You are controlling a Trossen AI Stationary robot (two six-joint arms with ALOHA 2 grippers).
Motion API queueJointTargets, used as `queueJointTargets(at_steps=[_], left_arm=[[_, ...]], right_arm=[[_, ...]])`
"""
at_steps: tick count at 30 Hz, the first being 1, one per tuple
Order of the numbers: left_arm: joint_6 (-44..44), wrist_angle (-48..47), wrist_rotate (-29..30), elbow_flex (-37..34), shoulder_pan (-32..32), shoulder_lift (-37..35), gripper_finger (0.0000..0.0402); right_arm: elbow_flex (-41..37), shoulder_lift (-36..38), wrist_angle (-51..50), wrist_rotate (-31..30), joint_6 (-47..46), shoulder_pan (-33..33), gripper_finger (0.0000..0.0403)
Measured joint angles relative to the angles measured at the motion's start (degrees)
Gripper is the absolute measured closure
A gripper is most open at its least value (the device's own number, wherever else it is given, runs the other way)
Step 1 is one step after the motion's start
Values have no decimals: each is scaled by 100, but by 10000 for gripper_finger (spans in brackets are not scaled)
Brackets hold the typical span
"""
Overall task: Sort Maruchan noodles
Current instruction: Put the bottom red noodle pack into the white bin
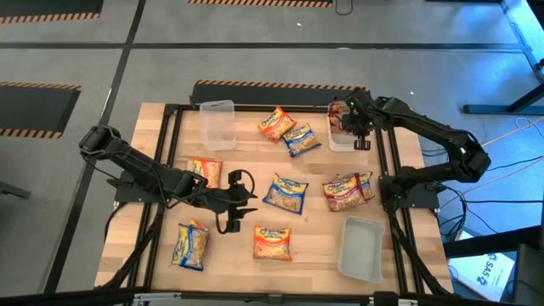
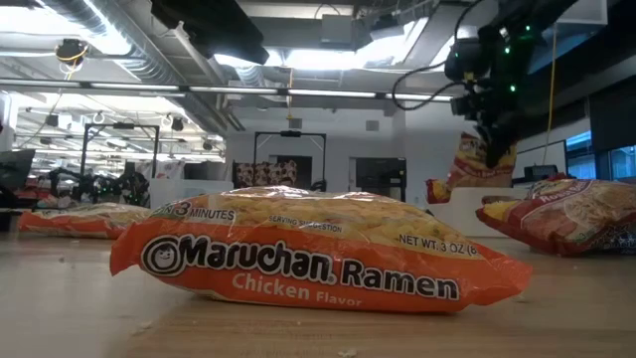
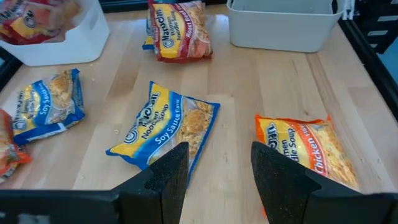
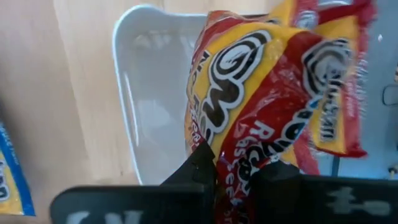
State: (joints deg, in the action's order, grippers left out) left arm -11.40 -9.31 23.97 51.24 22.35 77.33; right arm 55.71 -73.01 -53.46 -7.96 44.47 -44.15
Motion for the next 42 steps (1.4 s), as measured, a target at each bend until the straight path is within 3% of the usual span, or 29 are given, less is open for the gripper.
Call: queueJointTargets(at_steps=[12, 17, 25, 31, 37, 42], left_arm=[[0, 79, 82, -2, 0, 1, 234], [-13, 126, 78, -2, 9, 1, 234], [-33, 126, -12, -2, 15, 2, 234], [-15, 130, -10, -2, 15, 4, 234], [-2, 176, -10, -2, 2, 4, 234], [0, 275, -10, -2, 2, 4, 234]], right_arm=[[-333, -664, 381, 69, 380, -54, 379], [-333, -947, 598, -217, 177, -49, 376], [-333, -962, 720, -361, -207, -49, 308], [-50, -962, 629, -904, -370, -47, 249], [568, -960, 213, -882, -962, -47, 233], [1036, -955, -565, -493, -1736, -43, 233]])
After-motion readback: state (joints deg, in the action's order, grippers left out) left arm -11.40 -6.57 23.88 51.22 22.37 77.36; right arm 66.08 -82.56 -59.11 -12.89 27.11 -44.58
